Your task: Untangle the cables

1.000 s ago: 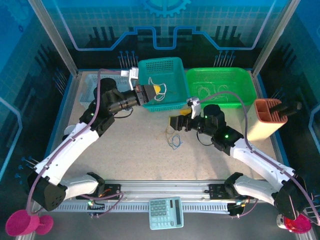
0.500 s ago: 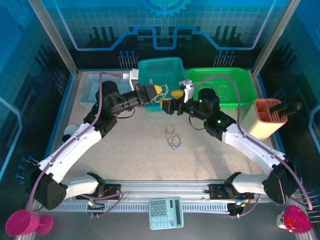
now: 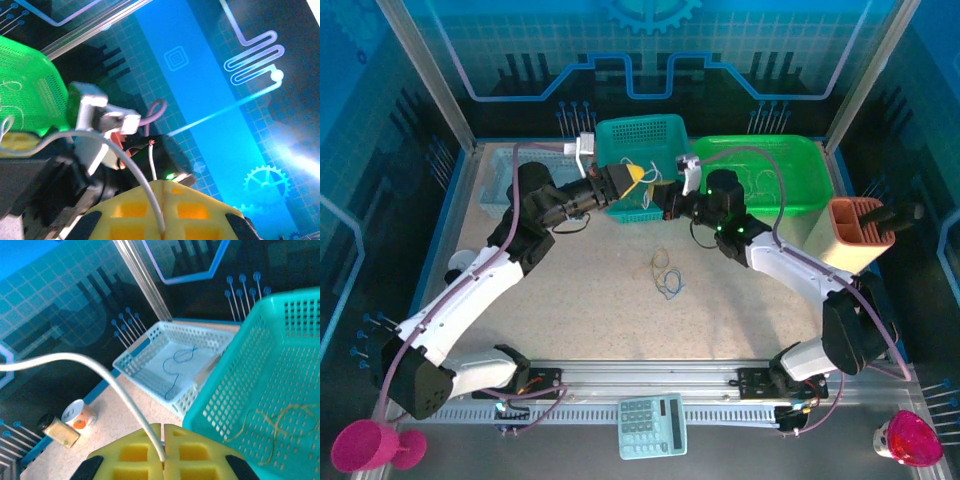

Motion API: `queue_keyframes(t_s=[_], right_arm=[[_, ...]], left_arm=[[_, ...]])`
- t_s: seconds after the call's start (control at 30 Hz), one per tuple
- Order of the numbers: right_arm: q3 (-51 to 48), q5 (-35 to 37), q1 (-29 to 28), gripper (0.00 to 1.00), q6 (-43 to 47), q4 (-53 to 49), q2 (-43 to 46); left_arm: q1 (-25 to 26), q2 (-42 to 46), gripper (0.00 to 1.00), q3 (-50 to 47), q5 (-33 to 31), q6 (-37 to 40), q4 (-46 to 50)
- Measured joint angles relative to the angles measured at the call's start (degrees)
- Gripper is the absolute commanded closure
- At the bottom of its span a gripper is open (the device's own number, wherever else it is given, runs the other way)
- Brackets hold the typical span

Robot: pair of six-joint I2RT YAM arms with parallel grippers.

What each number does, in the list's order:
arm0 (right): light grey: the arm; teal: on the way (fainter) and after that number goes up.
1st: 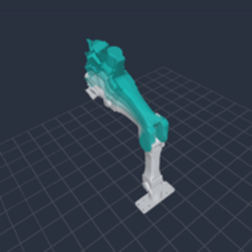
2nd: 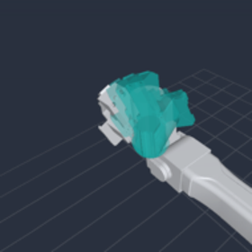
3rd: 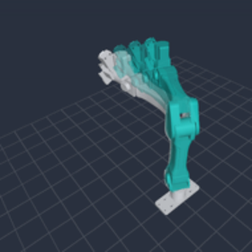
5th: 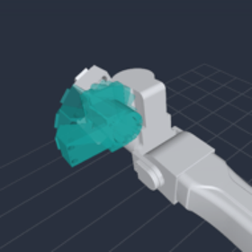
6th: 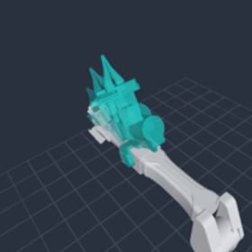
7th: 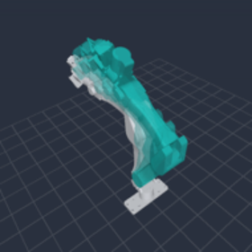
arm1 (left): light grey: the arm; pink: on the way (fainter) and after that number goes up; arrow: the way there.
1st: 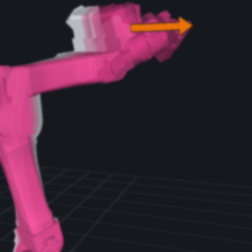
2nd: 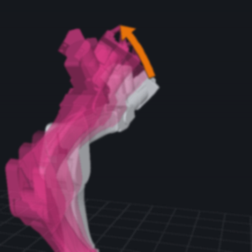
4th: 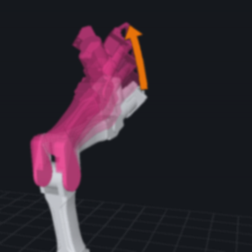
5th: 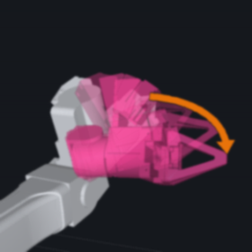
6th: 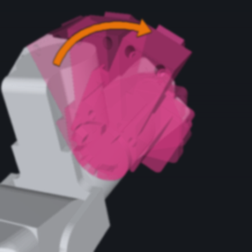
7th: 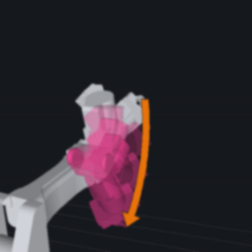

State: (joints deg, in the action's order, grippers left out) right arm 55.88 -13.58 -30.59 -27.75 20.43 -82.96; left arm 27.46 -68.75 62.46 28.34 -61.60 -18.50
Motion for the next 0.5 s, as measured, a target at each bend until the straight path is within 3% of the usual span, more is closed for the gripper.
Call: queue_keyframes(t_s=[0.23, 0.5], right_arm=[[-9.70, -1.31, -1.09, 0.95, -2.82, 6.43, 0.33], [-12.02, -0.85, -4.11, 0.87, -4.61, 10.12, -0.81]], left_arm=[[0.02, -3.41, 1.00, 0.00, 0.04, -4.35, -4.61], [0.02, -5.81, 1.00, 1.20, 0.04, -7.78, -8.70]])
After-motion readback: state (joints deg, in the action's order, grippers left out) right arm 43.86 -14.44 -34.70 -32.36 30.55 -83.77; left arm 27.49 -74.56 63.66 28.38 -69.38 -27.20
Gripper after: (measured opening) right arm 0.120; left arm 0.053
